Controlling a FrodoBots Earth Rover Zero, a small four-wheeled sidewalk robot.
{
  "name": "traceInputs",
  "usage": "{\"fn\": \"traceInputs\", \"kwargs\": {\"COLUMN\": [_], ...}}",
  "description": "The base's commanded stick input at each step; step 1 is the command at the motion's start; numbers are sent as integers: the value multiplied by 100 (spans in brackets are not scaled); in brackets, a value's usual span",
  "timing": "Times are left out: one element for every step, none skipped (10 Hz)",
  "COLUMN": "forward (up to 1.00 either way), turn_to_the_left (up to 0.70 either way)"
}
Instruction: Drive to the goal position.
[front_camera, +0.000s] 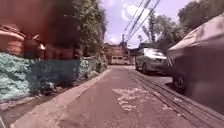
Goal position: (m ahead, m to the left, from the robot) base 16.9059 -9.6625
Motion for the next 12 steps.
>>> {"fn": "traceInputs", "kwargs": {"forward": [70, 70, 70, 70, 70, 70, 70, 70, 70, 70, 70, 70], "turn_to_the_left": [-27, -27, -27, -19, 1, 8, 8, 8, 8, 8, 8, 8]}}
